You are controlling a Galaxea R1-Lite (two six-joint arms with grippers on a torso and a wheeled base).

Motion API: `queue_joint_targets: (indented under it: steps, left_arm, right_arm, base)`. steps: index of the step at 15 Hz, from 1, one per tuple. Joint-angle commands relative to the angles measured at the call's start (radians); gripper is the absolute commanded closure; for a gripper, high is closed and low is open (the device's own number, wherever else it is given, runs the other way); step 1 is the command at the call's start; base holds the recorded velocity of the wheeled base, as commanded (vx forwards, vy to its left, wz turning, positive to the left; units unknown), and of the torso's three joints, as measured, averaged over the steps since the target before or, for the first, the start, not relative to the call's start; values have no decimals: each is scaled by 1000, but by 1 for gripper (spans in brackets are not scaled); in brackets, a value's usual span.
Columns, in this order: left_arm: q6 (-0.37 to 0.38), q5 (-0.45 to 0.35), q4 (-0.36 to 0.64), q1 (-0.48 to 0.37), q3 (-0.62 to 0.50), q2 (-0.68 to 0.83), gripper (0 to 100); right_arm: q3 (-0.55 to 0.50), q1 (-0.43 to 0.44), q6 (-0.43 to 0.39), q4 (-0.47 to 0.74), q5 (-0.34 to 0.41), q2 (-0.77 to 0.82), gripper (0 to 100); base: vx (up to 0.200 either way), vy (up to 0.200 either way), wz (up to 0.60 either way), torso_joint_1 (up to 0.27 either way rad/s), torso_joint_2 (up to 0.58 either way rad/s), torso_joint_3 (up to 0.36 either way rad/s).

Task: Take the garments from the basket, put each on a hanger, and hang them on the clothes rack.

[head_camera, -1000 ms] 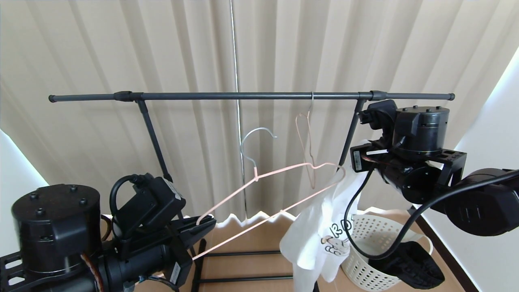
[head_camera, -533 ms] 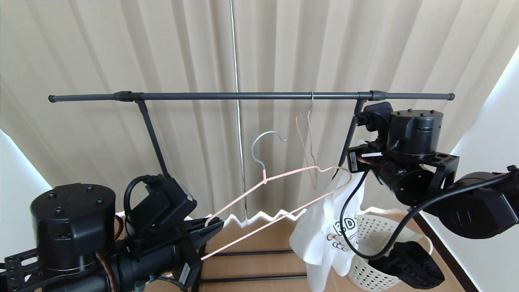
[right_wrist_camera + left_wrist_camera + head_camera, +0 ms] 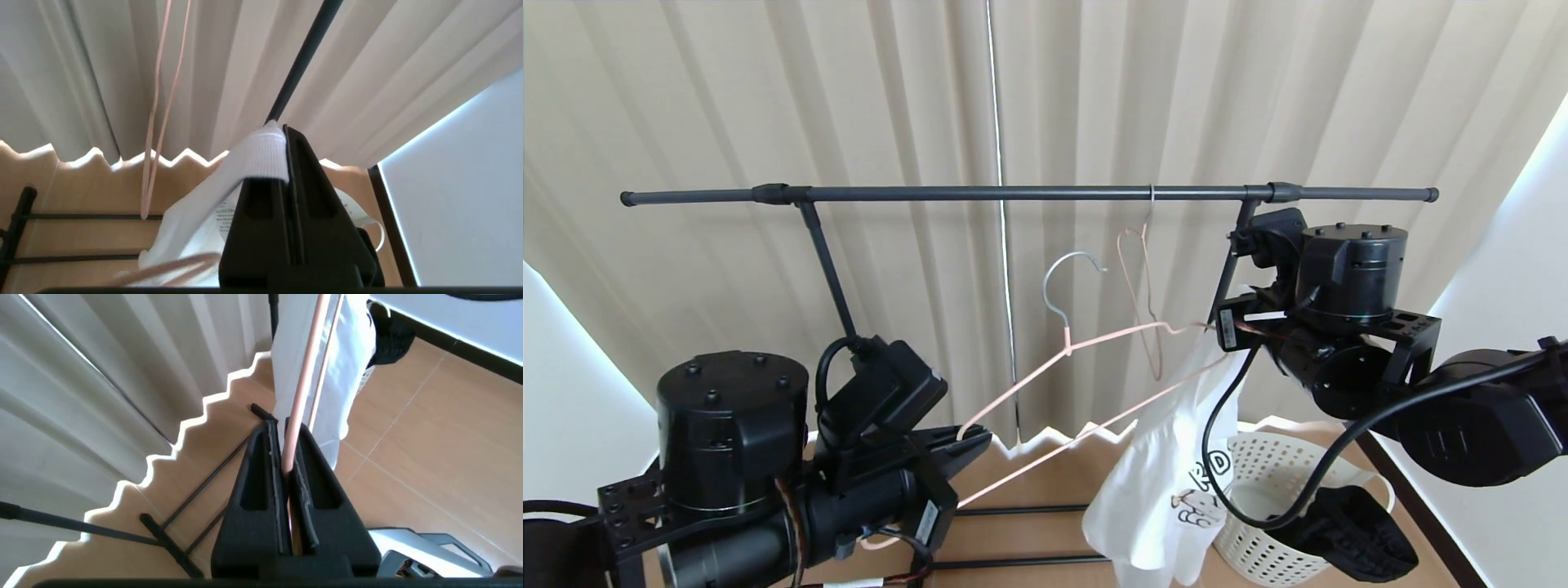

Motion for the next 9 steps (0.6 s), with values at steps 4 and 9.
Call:
queue_joint_targets:
  steps: [4, 9]
  left_arm:
    - [-65, 56, 0, -20, -98, 85, 100]
    - [-71, 57, 0, -27, -115, 102, 100]
  right_arm:
    - [7, 23, 0, 0, -2, -2, 100]
    - [14, 44, 1, -2, -9, -2, 100]
  base:
    - [0, 0, 0, 0, 0, 0]
    - [0, 0, 0, 0, 0, 0]
